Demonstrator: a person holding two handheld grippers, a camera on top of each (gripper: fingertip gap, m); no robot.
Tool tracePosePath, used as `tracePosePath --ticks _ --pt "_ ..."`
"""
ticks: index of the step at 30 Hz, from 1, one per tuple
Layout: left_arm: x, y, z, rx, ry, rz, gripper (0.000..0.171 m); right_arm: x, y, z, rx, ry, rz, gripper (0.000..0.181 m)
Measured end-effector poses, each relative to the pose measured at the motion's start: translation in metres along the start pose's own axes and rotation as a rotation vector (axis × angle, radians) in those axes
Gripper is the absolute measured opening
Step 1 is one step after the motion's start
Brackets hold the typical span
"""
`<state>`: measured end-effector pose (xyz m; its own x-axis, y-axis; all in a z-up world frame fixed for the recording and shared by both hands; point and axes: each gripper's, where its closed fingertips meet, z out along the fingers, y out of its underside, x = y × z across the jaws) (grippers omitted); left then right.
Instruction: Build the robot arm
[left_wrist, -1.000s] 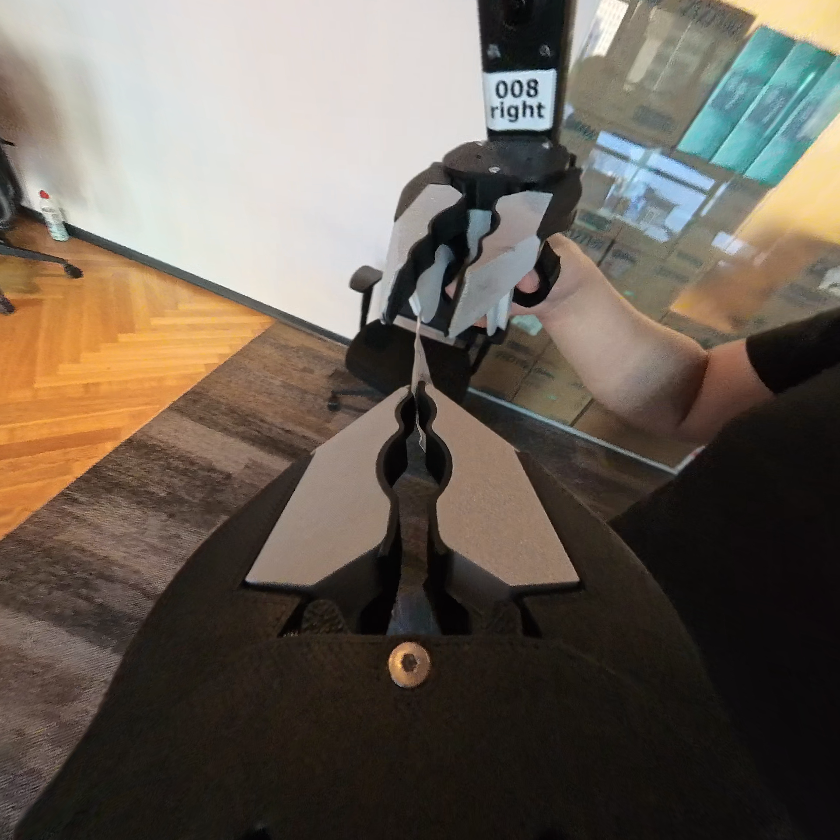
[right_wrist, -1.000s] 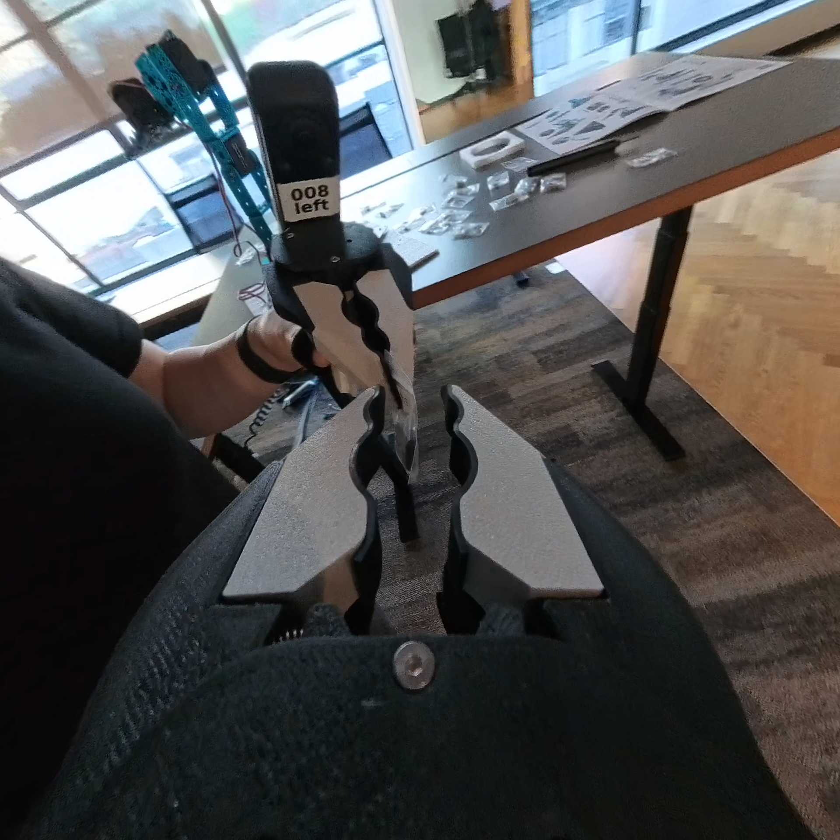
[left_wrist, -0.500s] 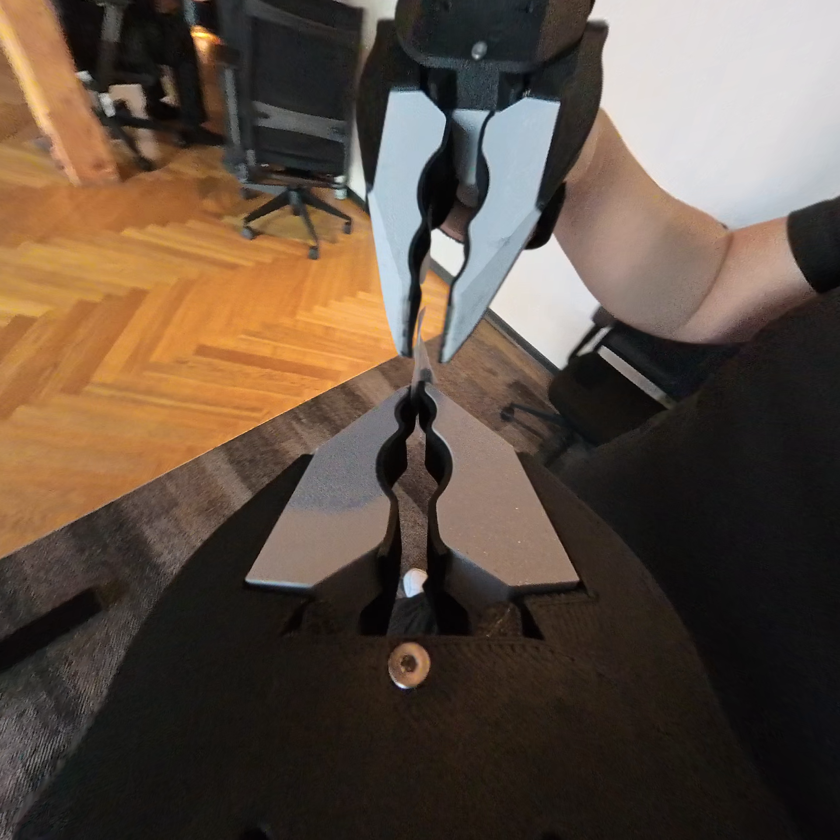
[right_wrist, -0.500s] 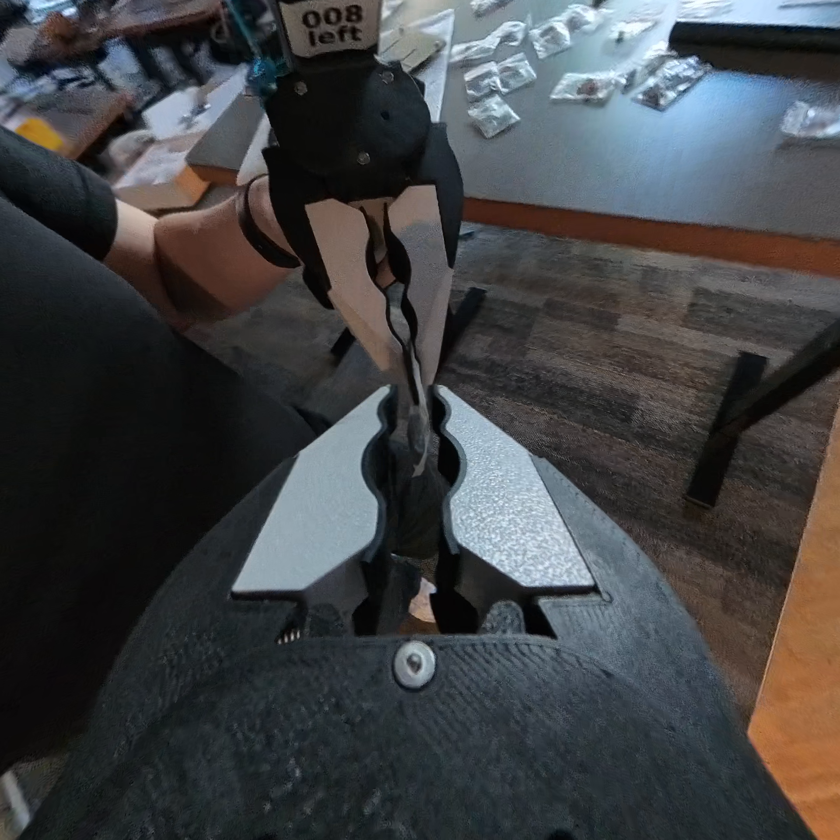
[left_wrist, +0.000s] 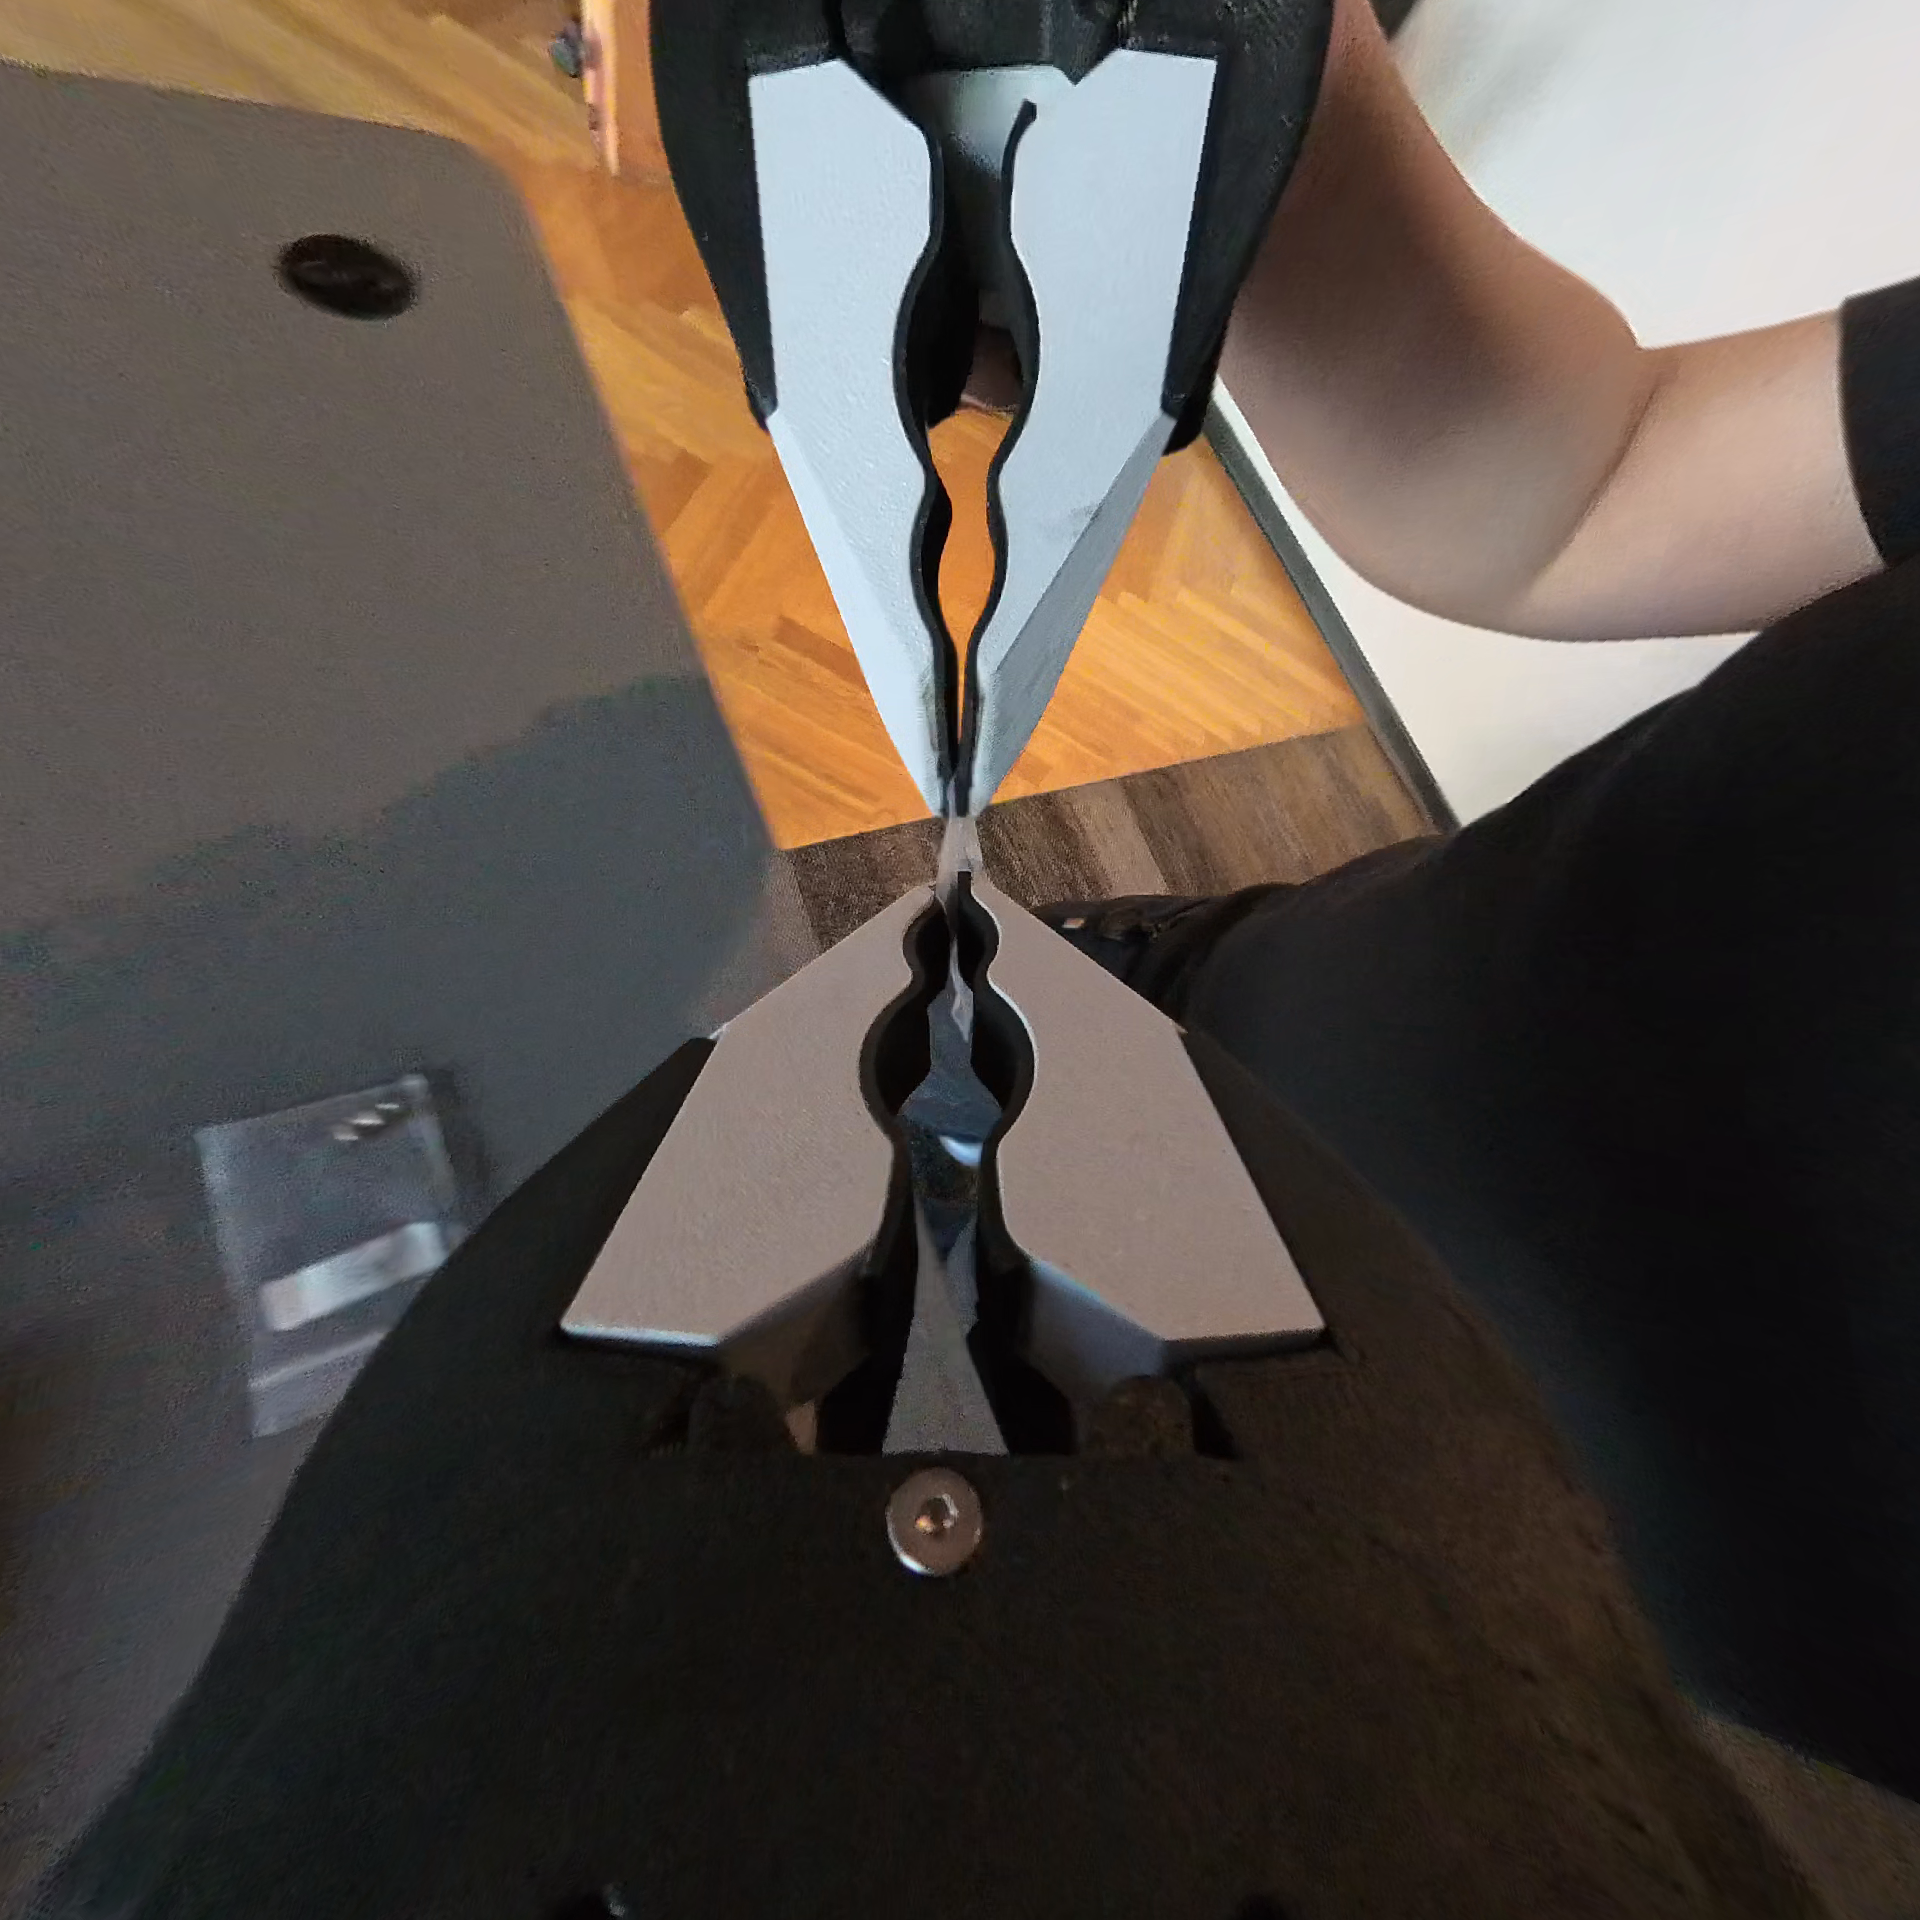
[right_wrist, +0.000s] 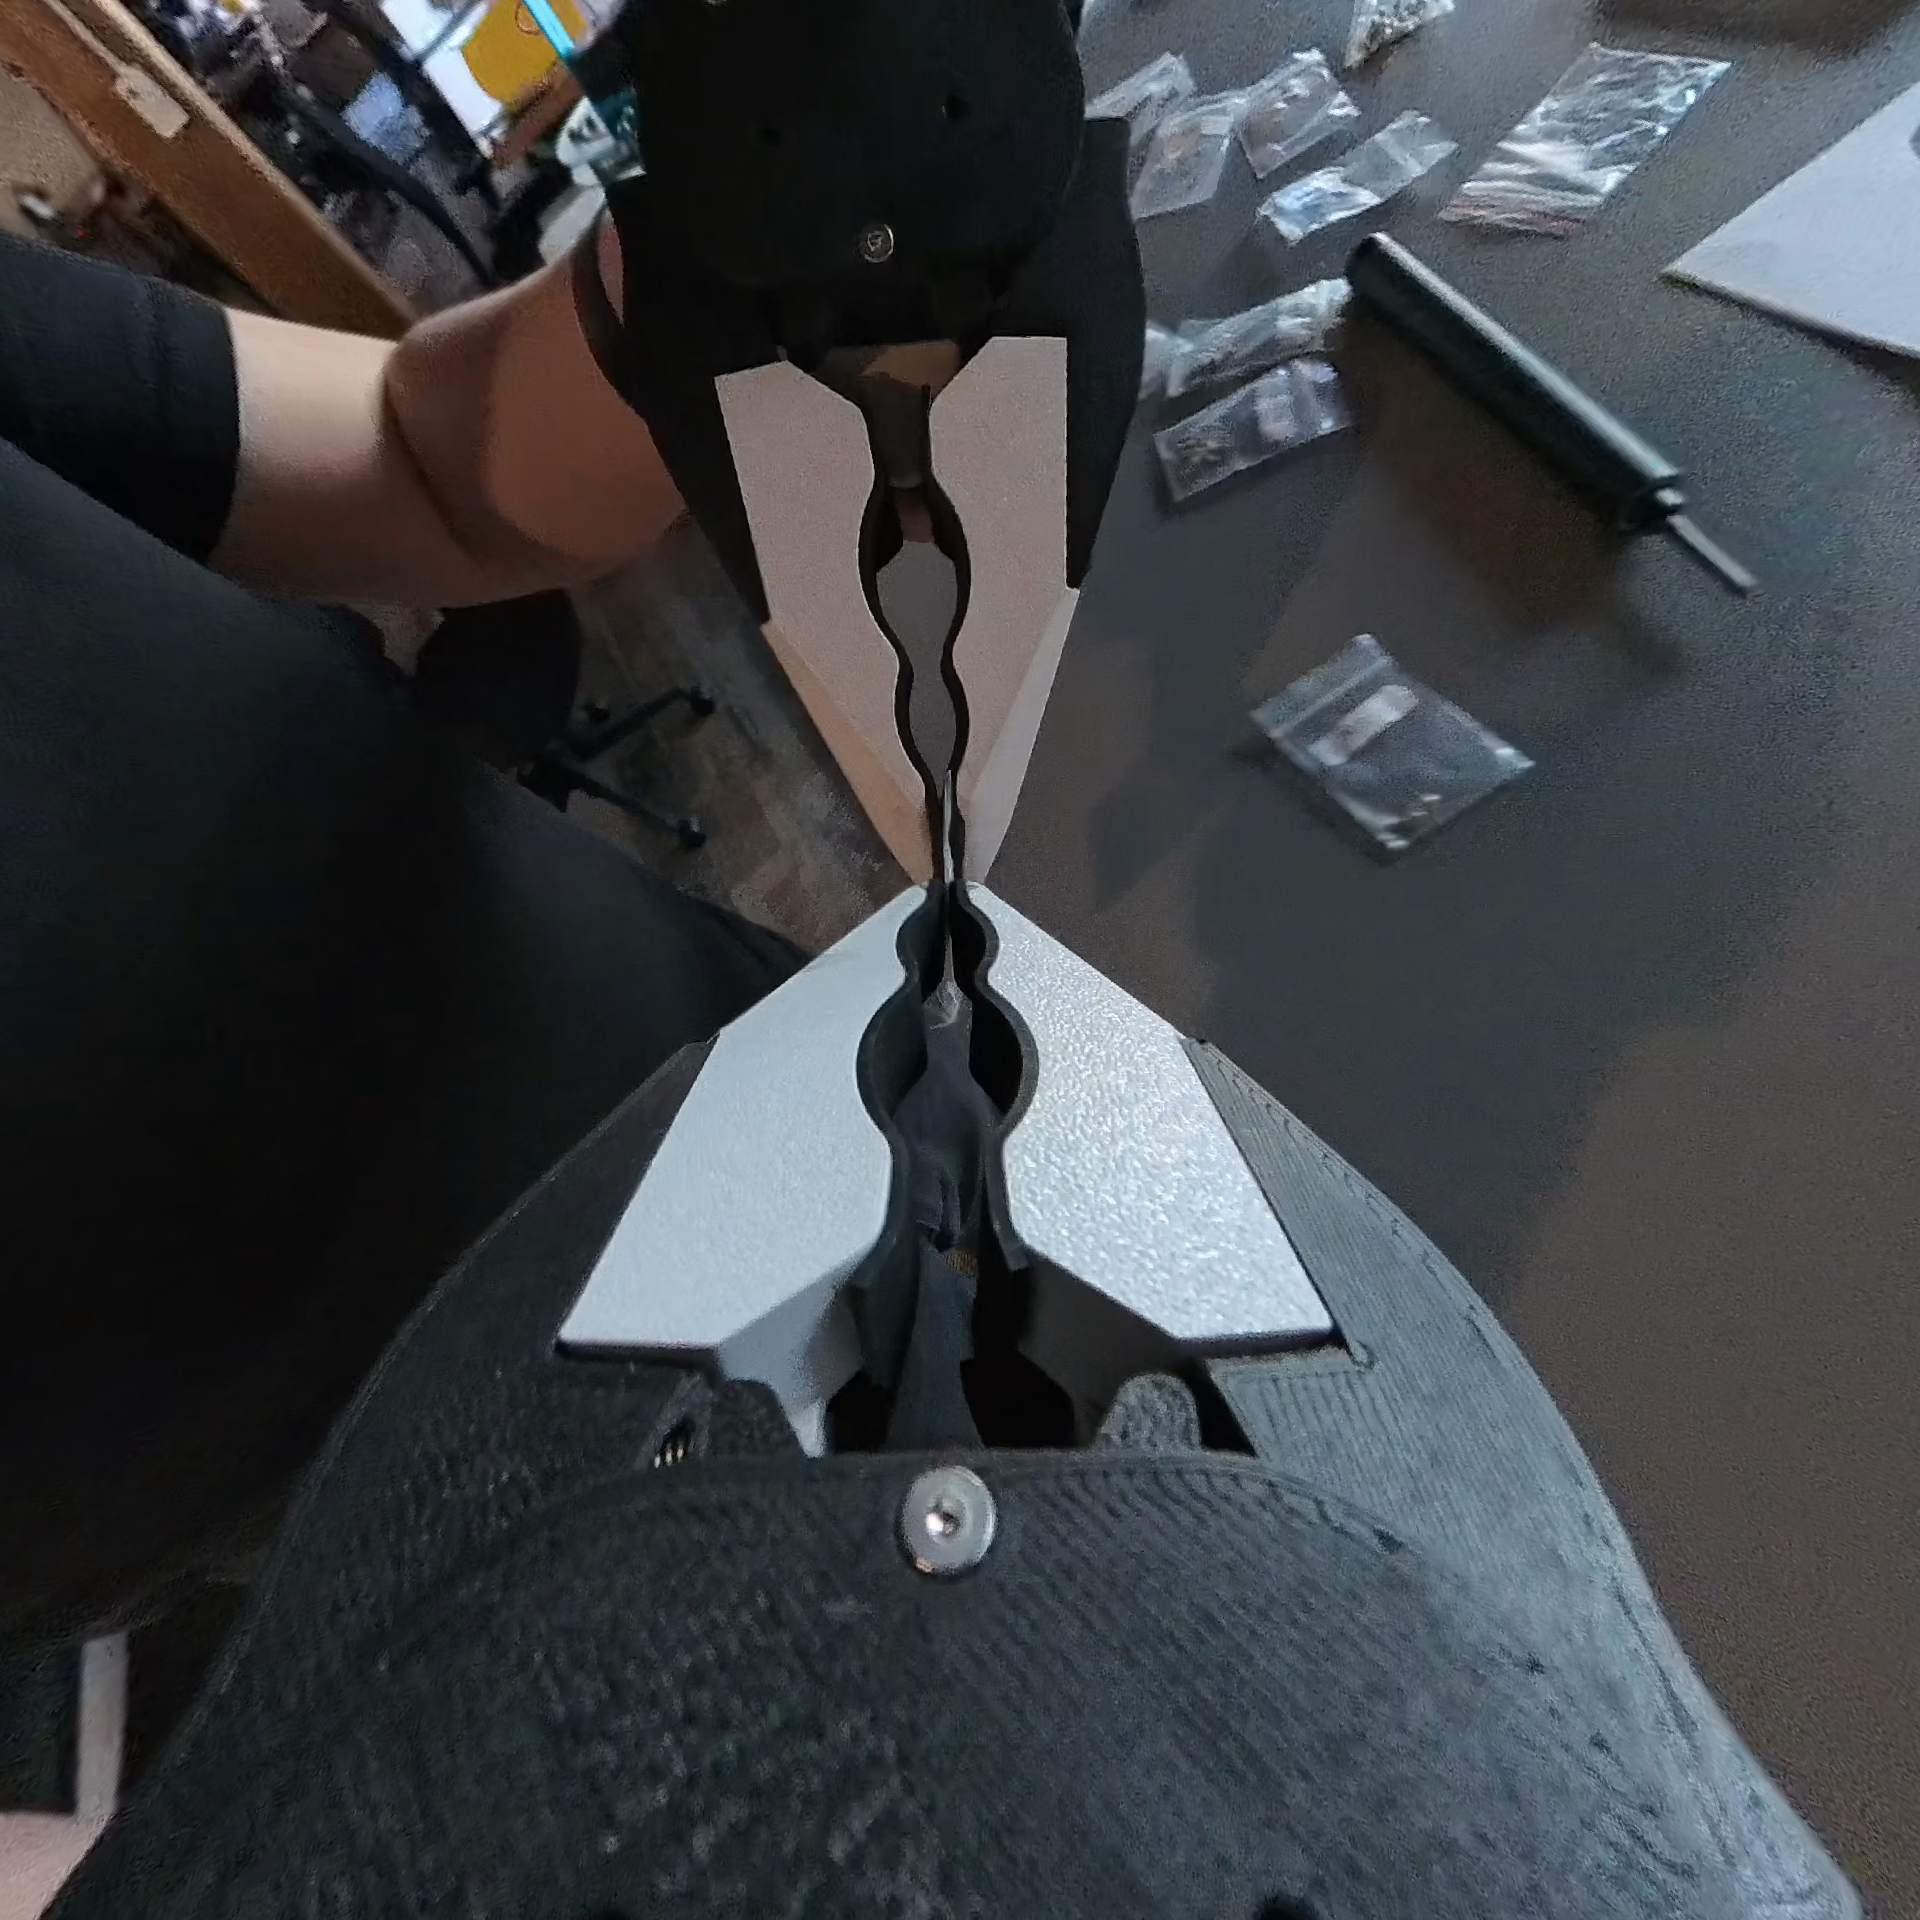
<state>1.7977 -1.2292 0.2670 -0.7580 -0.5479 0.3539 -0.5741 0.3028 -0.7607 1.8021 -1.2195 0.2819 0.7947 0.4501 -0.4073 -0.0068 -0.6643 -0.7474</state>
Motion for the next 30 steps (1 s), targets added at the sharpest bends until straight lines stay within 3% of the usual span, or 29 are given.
tracePosePath --ticks 3,7,9,11,14,17,21,26,30 --pt "-0.054 -0.008 0.004 -0.011 -0.086 -0.038 0.000 0.051 -0.004 -0.006 -0.037 -0.047 -0.005 0.000" --pt "-0.140 -0.015 -0.013 0.050 -0.409 -0.223 0.018 0.131 -0.008 -0.015 0.013 -0.023 0.125 0.000" --pt "-0.161 -0.023 -0.028 0.186 -0.537 -0.335 0.017 0.161 -0.014 -0.021 0.090 -0.030 0.201 0.000" --pt "-0.161 -0.040 -0.033 0.395 -0.559 -0.486 0.000 0.183 -0.020 -0.028 0.168 -0.020 0.242 0.000" --pt "-0.164 -0.057 -0.023 0.640 -0.579 -0.707 0.000 0.190 -0.020 -0.035 0.175 -0.038 0.183 0.000" --pt "-0.176 -0.063 -0.017 0.790 -0.691 -0.801 0.005 0.193 -0.017 -0.039 0.150 0.025 -0.010 0.000" --pt "-0.181 -0.073 -0.007 0.907 -0.727 -0.882 0.017 0.192 -0.026 -0.049 0.179 0.100 -0.228 0.000" --pt "-0.191 -0.070 -0.013 1.057 -0.814 -0.893 0.016 0.183 -0.034 -0.052 0.248 0.104 -0.417 0.000" --pt "-0.191 -0.078 -0.006 1.150 -0.740 -0.912 0.024 0.180 -0.038 -0.056 0.272 0.171 -0.558 0.000"
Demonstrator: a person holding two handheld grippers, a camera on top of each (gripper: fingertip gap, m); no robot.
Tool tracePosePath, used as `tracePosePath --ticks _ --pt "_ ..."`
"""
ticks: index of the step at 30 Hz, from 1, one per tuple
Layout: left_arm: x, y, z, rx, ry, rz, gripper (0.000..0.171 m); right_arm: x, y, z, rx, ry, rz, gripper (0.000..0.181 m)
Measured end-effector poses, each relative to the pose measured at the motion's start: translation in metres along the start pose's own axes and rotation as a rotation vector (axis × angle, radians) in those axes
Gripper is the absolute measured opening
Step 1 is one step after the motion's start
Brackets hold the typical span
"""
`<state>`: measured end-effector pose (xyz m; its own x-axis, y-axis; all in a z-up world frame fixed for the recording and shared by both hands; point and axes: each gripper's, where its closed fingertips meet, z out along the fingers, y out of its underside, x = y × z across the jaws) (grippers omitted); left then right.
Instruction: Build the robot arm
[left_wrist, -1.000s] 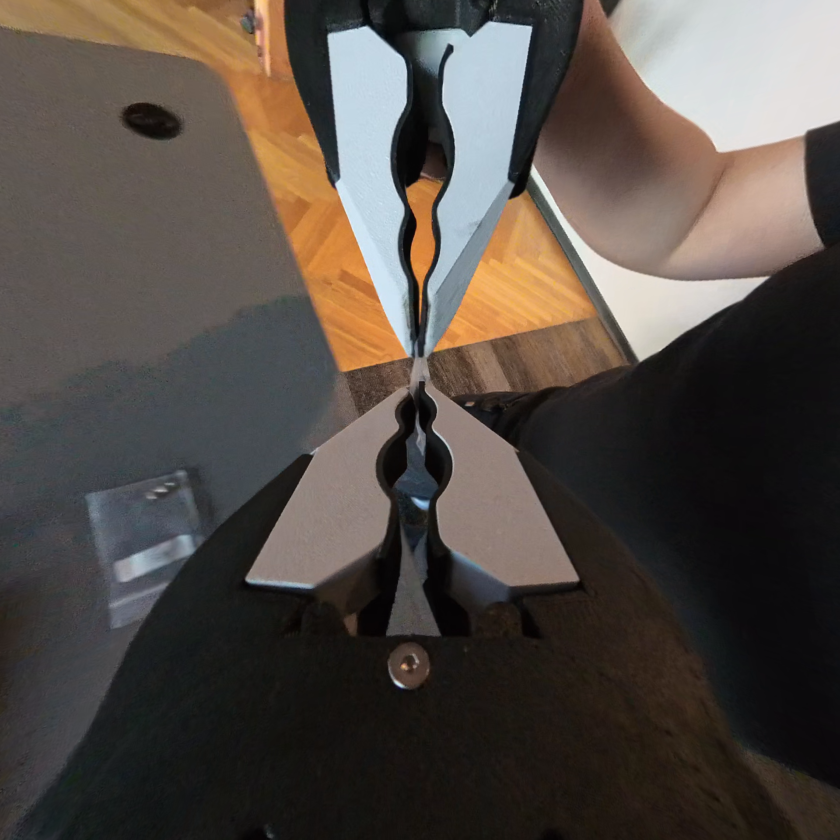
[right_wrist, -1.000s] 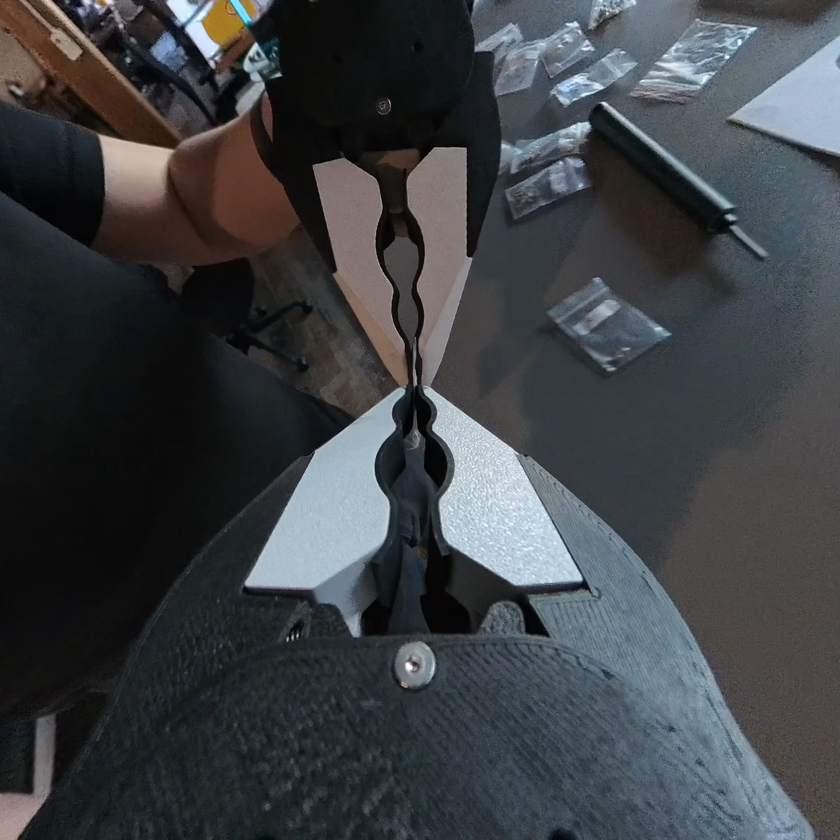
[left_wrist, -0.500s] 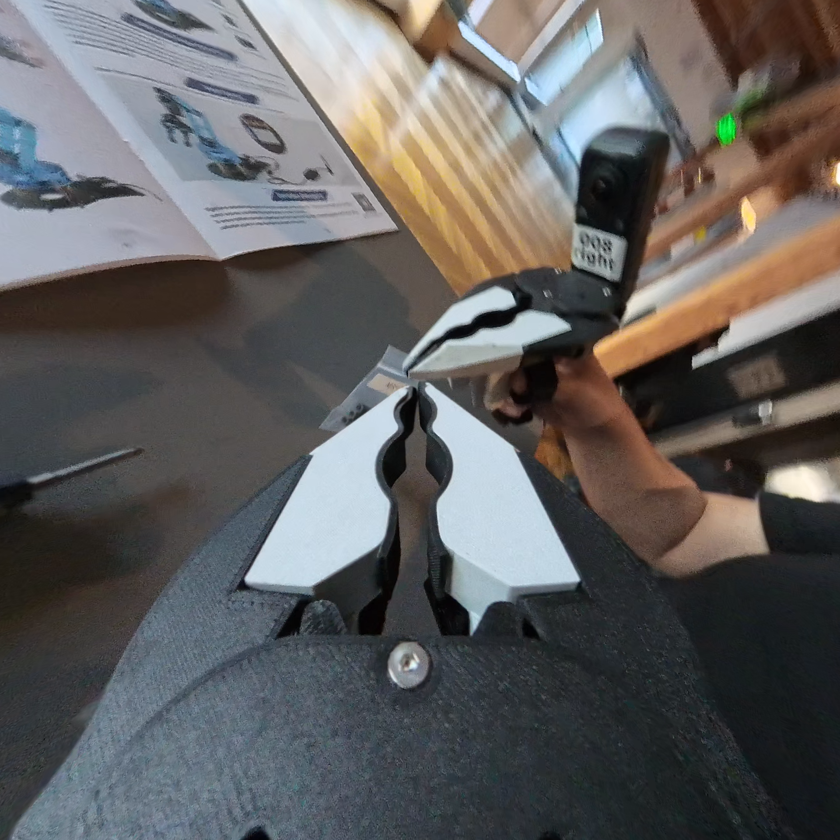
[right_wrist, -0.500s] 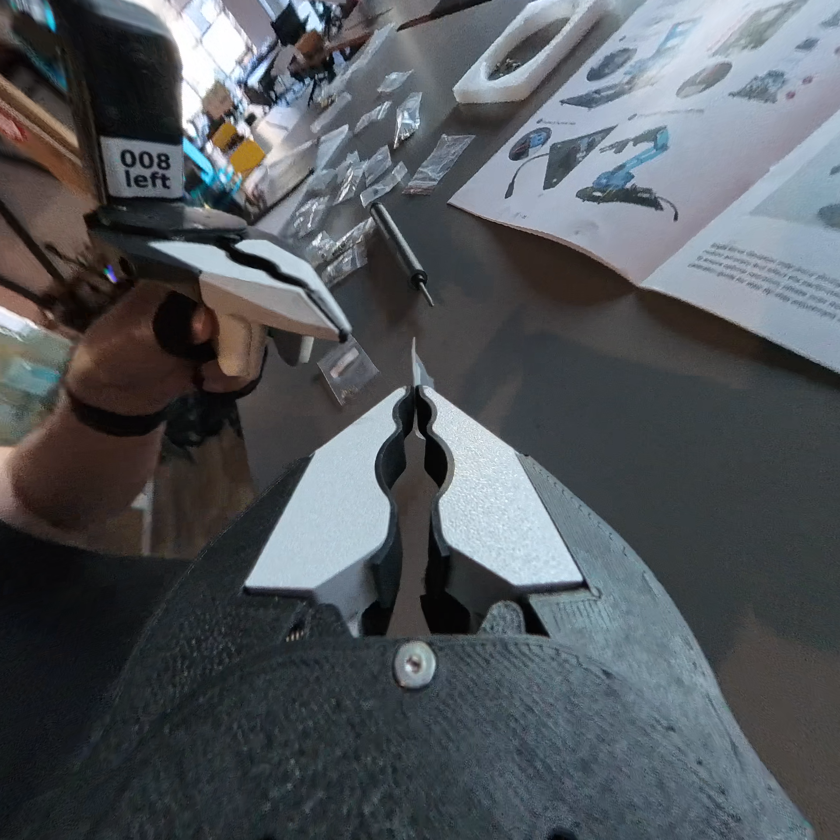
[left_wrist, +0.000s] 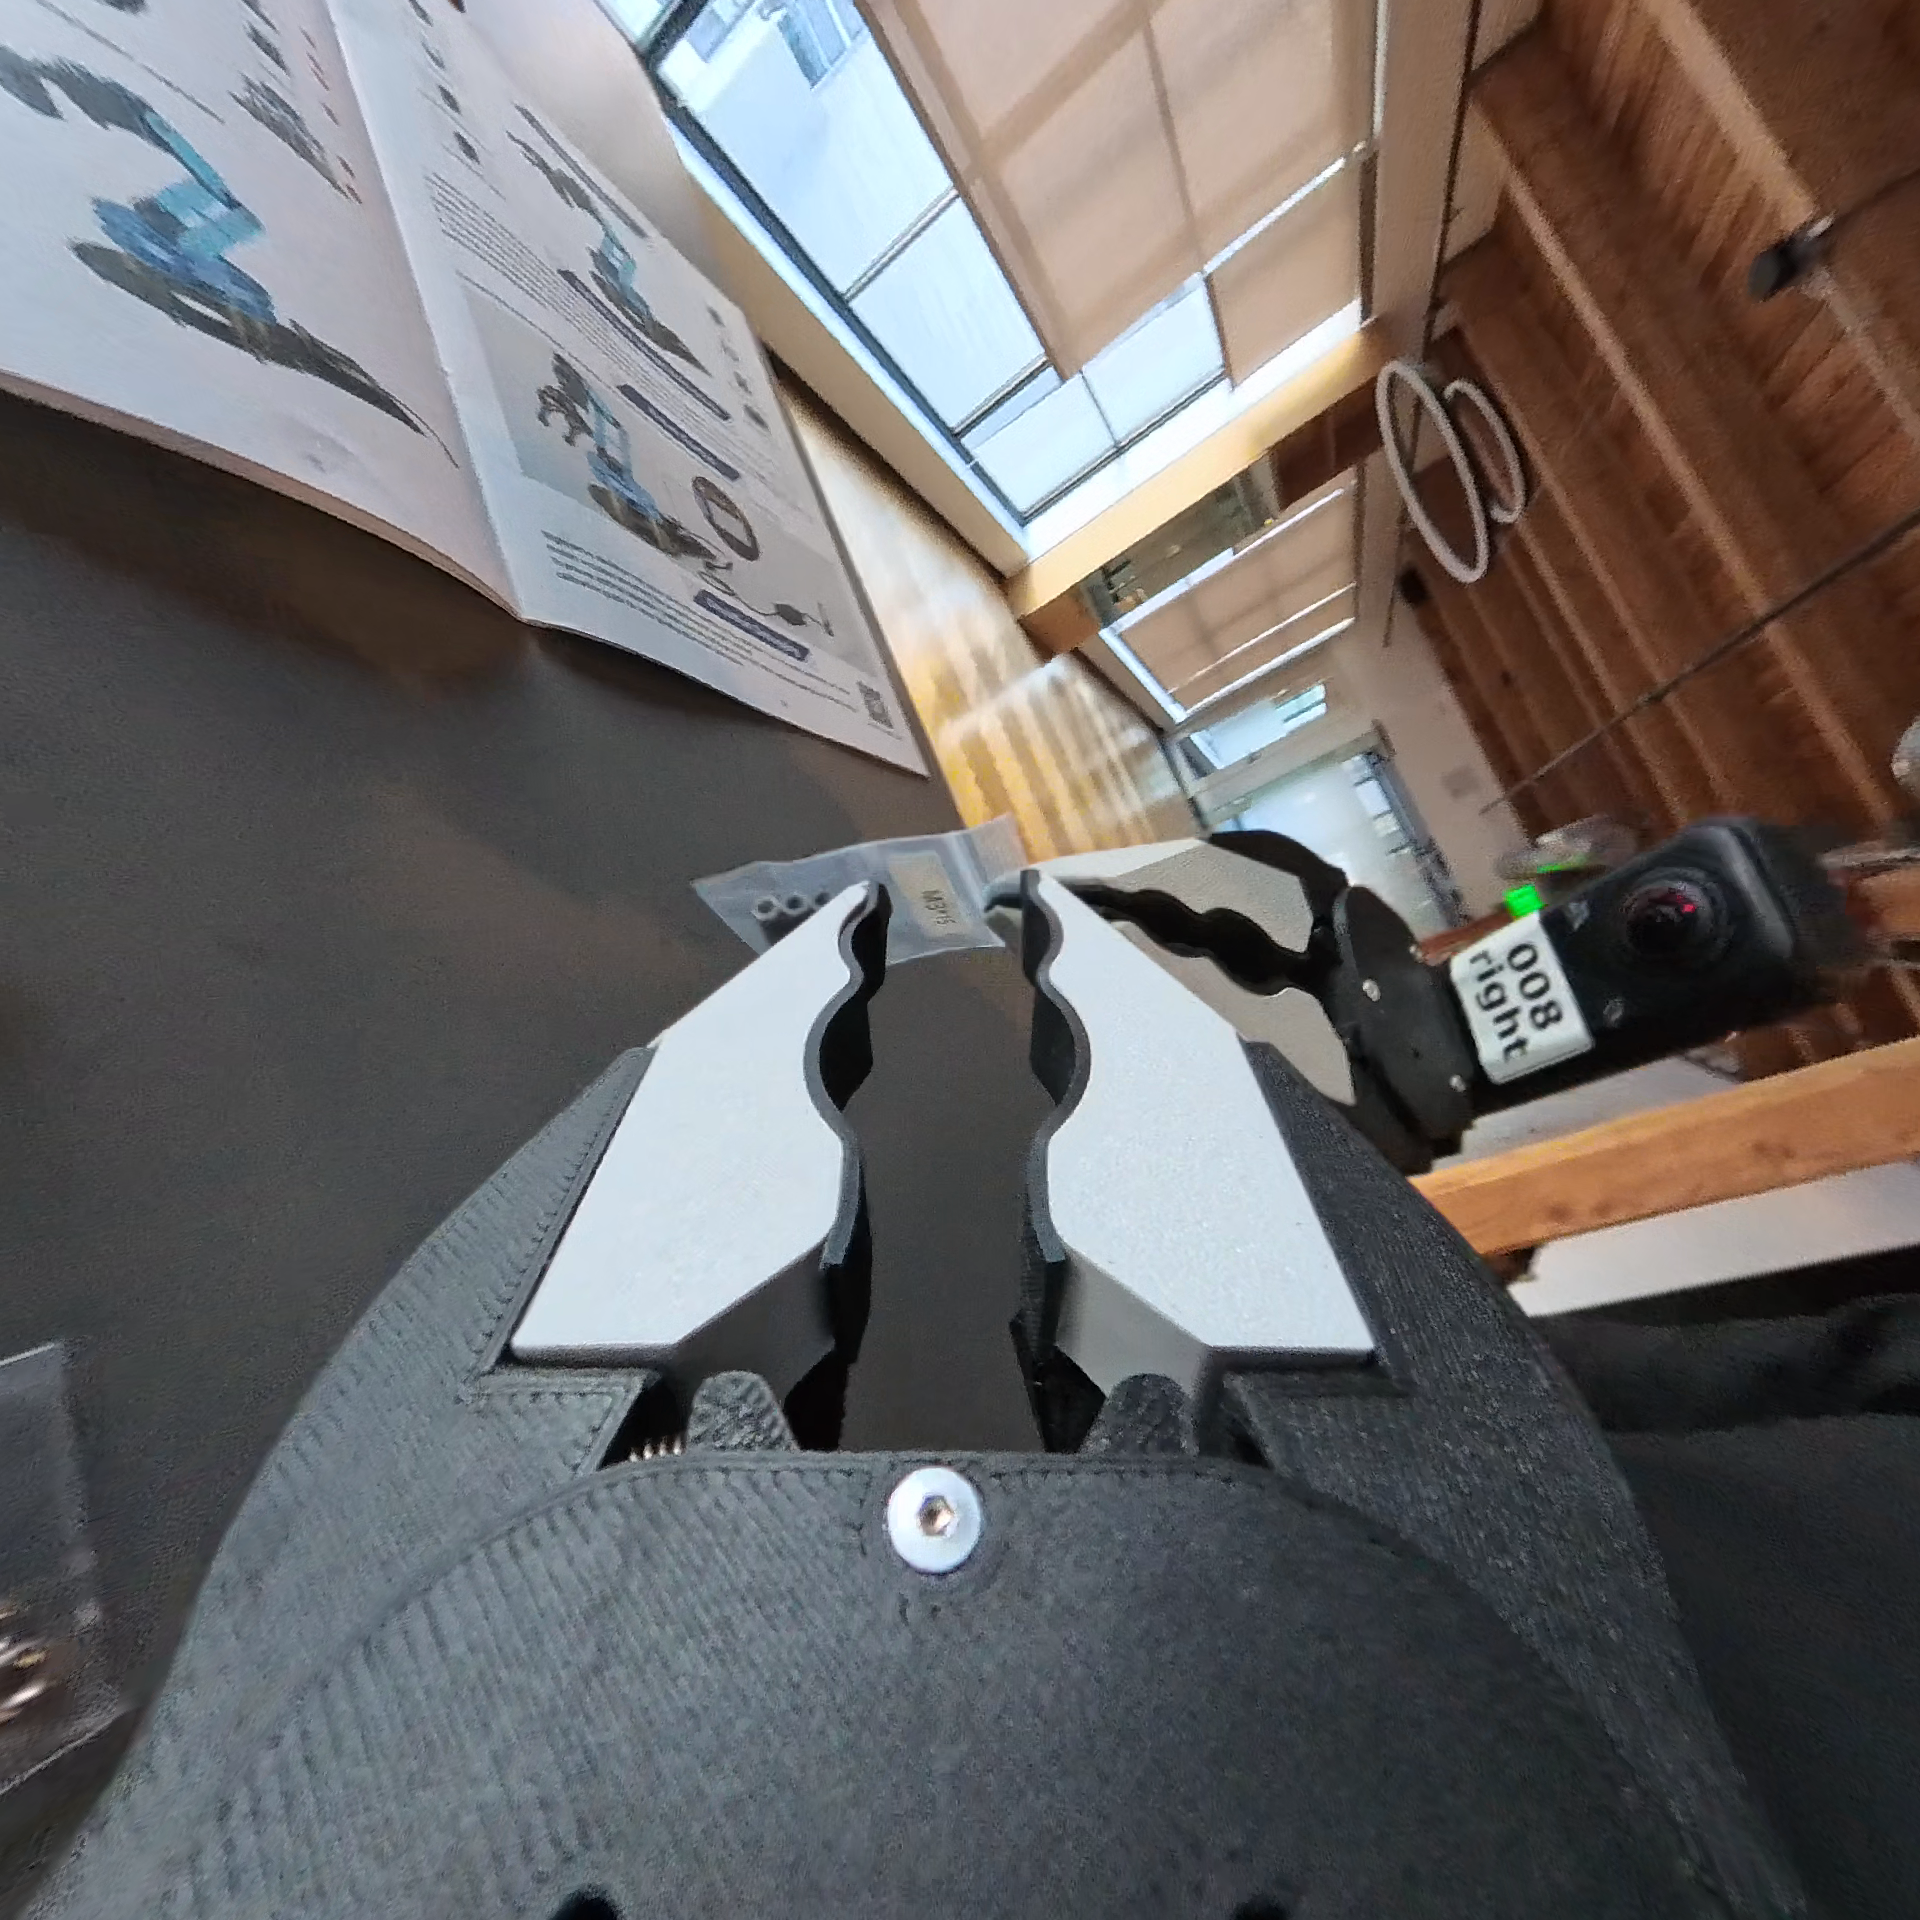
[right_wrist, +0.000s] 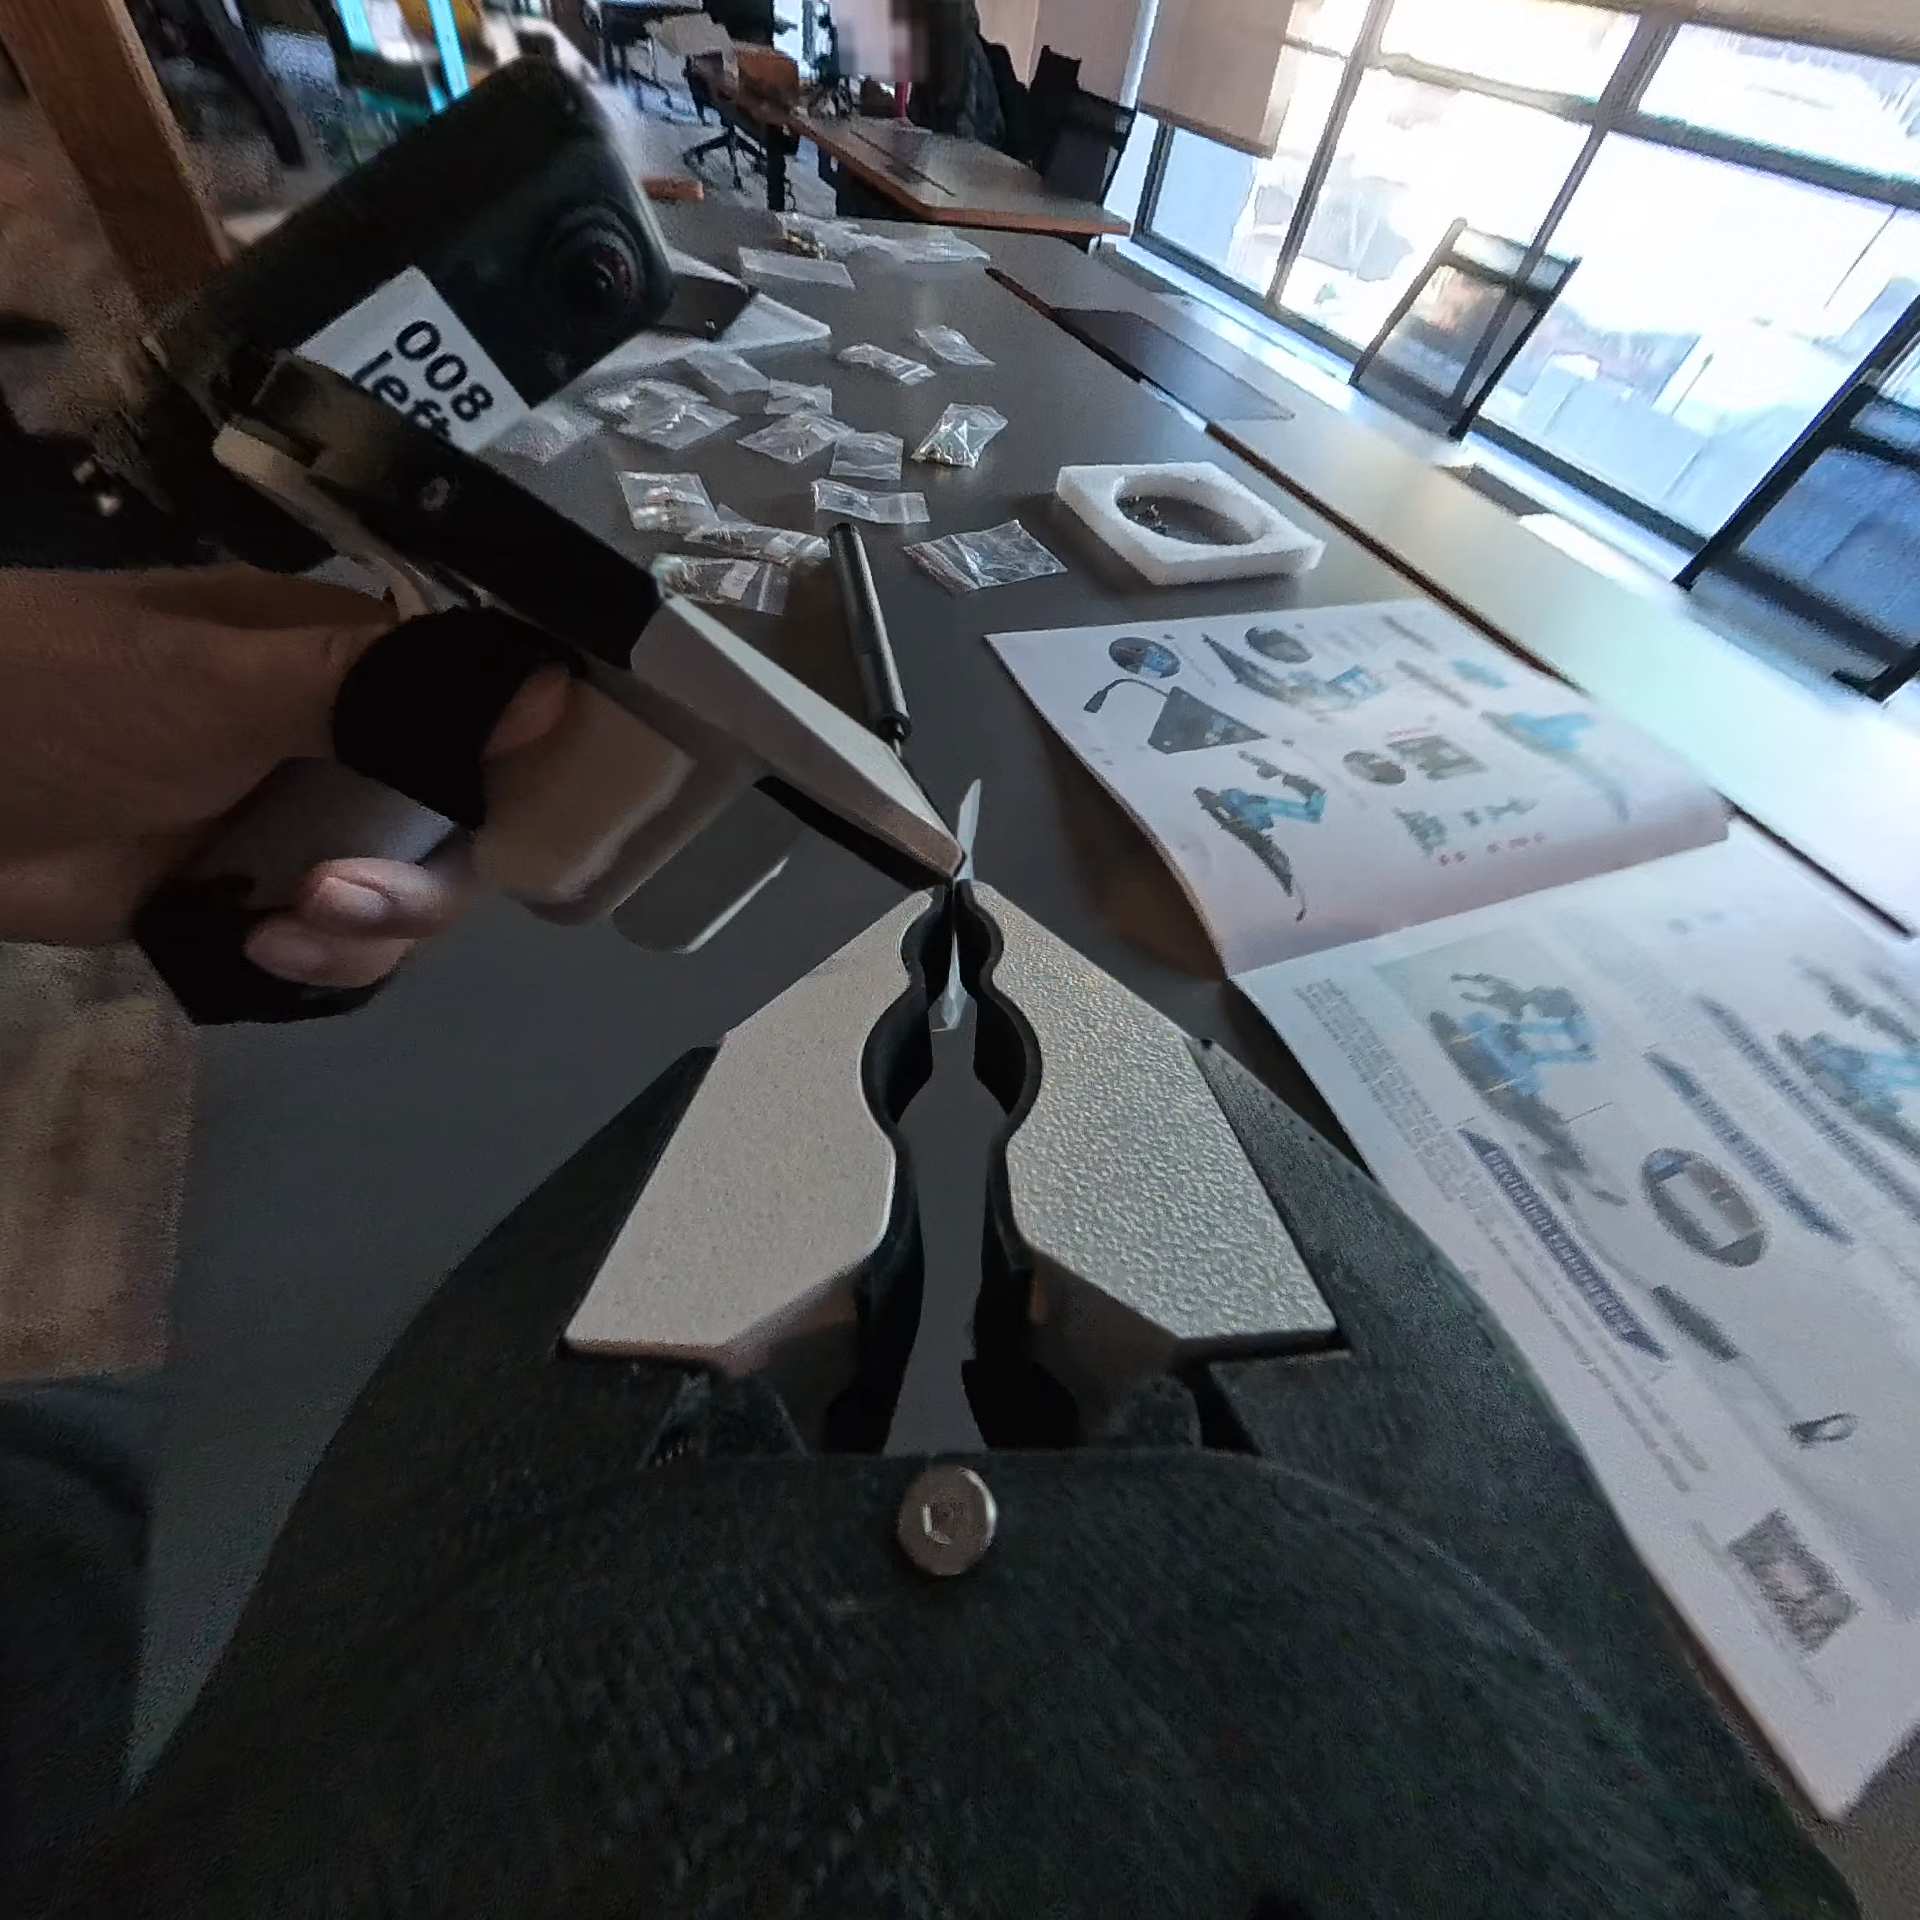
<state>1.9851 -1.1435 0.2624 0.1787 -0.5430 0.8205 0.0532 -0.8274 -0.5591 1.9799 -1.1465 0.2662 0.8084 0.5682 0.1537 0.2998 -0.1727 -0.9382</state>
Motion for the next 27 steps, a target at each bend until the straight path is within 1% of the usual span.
tracePosePath --ticks 2,3,6,8,13,15,19,23,24,27 --pt "0.005 -0.003 0.000 0.048 0.039 -0.029 0.023 -0.001 -0.002 0.000 0.003 0.015 -0.089 0.000" --pt "0.006 -0.004 0.000 0.069 0.049 -0.031 0.019 -0.002 -0.003 -0.001 0.002 0.018 -0.117 0.000" --pt "0.012 -0.005 0.002 0.101 0.077 -0.039 0.018 -0.006 -0.003 -0.001 -0.008 0.038 -0.186 0.000" --pt "0.012 -0.005 0.002 0.111 0.063 -0.014 0.009 -0.007 -0.004 -0.002 0.000 0.050 -0.196 0.000" --pt "0.012 0.002 0.005 0.084 0.065 -0.017 0.011 -0.002 0.001 -0.006 -0.003 0.051 -0.075 0.000" --pt "0.012 0.006 0.005 0.070 0.072 -0.025 0.012 0.000 0.004 -0.008 -0.015 0.060 -0.066 0.000" --pt "0.009 0.012 0.005 0.048 0.061 -0.024 0.008 -0.004 0.011 -0.009 -0.025 0.036 -0.038 0.000" --pt "0.000 0.016 0.003 0.024 0.037 -0.020 0.001 -0.012 0.019 -0.007 -0.044 -0.055 0.094 0.002" --pt "-0.001 0.017 0.003 0.016 0.035 -0.017 0.000 -0.015 0.021 -0.007 -0.050 -0.094 0.140 0.006" --pt "-0.005 0.019 0.003 -0.017 0.031 -0.006 0.000 -0.016 0.028 -0.008 -0.090 -0.172 0.240 0.007"
